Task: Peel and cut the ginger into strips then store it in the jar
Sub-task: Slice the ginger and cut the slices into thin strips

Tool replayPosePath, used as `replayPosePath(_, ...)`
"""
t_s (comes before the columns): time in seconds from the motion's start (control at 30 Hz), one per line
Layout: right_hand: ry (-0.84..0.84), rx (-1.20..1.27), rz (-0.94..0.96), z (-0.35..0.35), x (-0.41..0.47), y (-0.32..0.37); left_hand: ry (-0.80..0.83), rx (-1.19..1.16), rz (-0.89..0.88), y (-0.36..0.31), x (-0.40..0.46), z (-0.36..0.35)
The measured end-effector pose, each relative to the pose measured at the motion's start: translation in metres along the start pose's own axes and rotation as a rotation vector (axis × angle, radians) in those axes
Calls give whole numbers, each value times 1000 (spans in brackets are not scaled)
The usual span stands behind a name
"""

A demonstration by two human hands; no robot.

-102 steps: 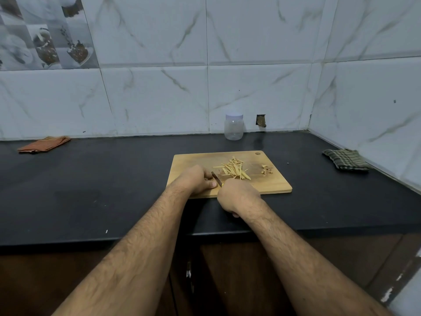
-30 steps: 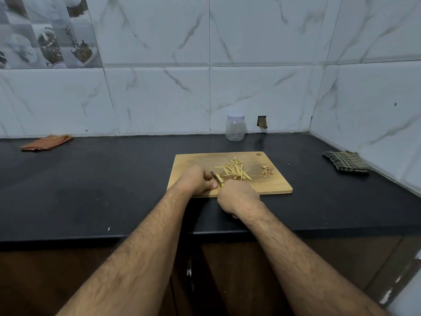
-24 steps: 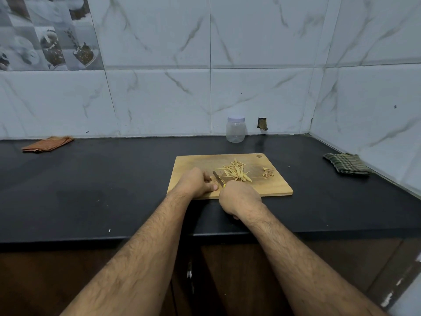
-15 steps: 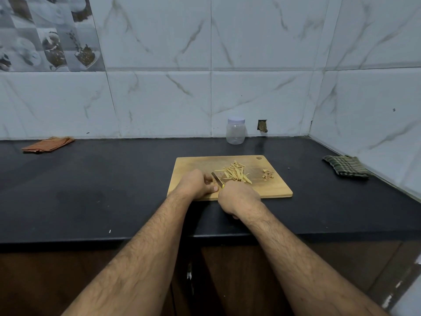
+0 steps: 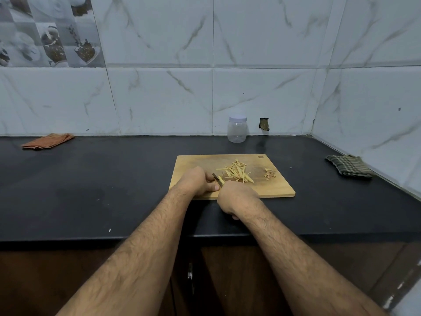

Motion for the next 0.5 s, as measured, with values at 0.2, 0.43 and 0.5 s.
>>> replayPosePath(0.2, 42, -29, -25, -2, 3, 6, 30, 5, -28, 2, 6, -3)
replayPosePath(0.43, 51, 4, -33, -4, -8, -2, -3, 8, -20, 1, 7, -2)
replayPosePath(0.5, 58, 8, -60, -8, -14, -11, 1, 5, -16, 4, 10, -5)
Point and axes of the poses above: each hand's wrist, its own x-axis towards the middle knuckle, its own z-axis out of the back of the hand, y = z × x, the point moved 9 cm from there along x, towards the middle knuckle, and after that the axes turned 9 degrees about x, right-handed, at the moved point
